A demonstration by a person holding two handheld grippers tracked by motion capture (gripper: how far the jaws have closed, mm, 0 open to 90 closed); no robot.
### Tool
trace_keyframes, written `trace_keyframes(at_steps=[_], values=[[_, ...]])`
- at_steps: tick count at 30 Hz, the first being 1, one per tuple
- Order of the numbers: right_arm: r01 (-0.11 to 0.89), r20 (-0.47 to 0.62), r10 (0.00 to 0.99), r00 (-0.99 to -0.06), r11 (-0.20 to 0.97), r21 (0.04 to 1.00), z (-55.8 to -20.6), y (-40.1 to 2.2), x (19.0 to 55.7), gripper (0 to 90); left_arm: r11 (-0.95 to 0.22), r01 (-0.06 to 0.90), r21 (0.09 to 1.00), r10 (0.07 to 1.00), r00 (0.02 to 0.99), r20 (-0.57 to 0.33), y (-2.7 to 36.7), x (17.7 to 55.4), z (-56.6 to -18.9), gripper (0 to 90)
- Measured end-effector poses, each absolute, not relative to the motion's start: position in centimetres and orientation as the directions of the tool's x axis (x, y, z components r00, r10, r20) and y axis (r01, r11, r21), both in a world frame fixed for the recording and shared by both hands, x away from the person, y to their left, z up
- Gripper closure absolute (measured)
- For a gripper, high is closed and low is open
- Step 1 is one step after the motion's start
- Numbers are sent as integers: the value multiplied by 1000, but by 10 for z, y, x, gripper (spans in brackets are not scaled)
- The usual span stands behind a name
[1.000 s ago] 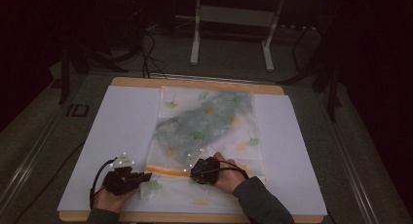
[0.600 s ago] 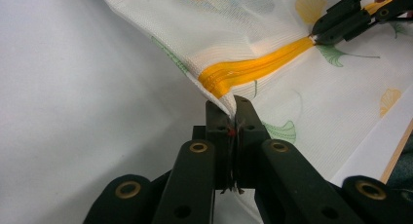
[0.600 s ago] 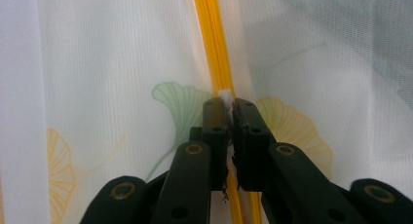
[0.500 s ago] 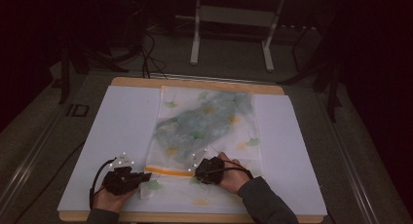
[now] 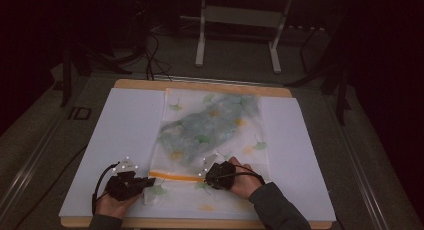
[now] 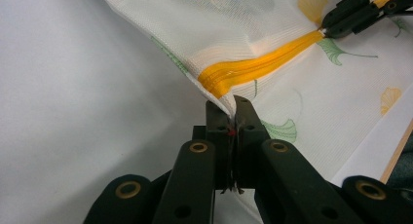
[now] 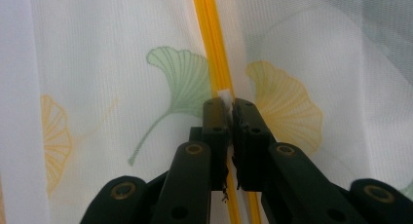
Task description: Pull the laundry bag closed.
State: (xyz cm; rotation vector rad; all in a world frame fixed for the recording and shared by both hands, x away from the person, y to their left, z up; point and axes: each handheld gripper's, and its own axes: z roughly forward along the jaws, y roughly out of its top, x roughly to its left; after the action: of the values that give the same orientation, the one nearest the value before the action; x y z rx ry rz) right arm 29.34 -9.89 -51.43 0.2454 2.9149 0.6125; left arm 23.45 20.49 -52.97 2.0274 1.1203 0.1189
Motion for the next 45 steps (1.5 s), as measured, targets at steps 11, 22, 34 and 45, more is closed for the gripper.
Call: trace_keyframes(at_steps=[11,22,34,45], values=[[142,-114,202,-973,906,398,-514,-109,293,851,-288,674,680,748,601,-280,205,235,-531,880],[162,-113,223,-968,904,396,-513,-122,293,851,-291,675,678,750,601,-276,204,234,-531,880],[187,-110,249,-962,897,401,-513,-137,294,852,-293,673,679,749,603,-274,204,234,-531,880],[195,-118,260,-958,899,392,-513,-147,294,852,-293,673,679,749,603,-274,204,234,-531,880]])
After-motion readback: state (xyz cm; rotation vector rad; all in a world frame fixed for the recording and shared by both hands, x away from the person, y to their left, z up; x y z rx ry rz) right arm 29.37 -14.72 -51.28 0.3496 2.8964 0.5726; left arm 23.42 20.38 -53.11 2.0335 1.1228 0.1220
